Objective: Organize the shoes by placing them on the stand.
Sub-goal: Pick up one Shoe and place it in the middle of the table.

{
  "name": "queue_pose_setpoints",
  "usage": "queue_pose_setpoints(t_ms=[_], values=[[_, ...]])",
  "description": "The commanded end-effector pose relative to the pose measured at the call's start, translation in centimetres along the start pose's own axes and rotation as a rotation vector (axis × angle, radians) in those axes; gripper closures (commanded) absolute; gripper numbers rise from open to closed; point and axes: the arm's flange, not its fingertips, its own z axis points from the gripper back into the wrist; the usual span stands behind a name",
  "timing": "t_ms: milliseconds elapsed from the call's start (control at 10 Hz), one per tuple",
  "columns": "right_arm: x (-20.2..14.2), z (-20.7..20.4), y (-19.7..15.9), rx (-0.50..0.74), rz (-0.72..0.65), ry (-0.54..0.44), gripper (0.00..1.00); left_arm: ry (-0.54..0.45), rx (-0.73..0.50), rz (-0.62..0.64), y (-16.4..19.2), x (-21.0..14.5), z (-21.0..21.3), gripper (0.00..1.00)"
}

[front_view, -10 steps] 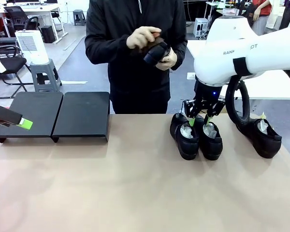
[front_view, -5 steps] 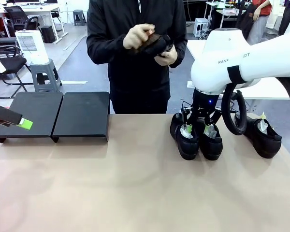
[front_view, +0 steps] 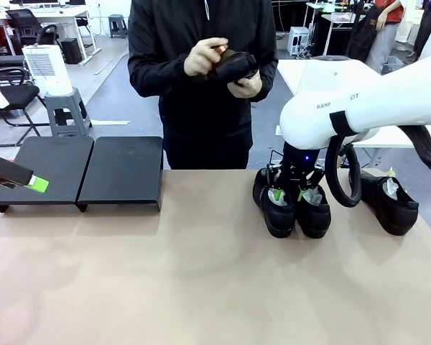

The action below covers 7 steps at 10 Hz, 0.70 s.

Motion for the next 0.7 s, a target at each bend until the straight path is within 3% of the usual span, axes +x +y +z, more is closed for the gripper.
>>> queue_pose_setpoints(t_ms=[0,400,500,600], values=[[0.7,-0.8,0.4,-0.025,-0.043,-0.016,0.42,-0.006,-0.017,-0.006,0.1,0.0,0.1,0.0],[1.4,-2.7,0.4,-0.025,-0.041,-0.047,0.42,-0.006,-0.017,-0.006,0.1,0.0,0.1,0.0],[1.3,-3.0,0.5,-0.038,-0.019,-0.055,0.51,-0.006,-0.017,-0.006,0.1,0.0,0.1,0.0],[1.3,-3.1,0.5,-0.044,-0.019,-0.045,0.69,-0.006,-0.017,-0.006,0.1,0.0,0.1,0.0]])
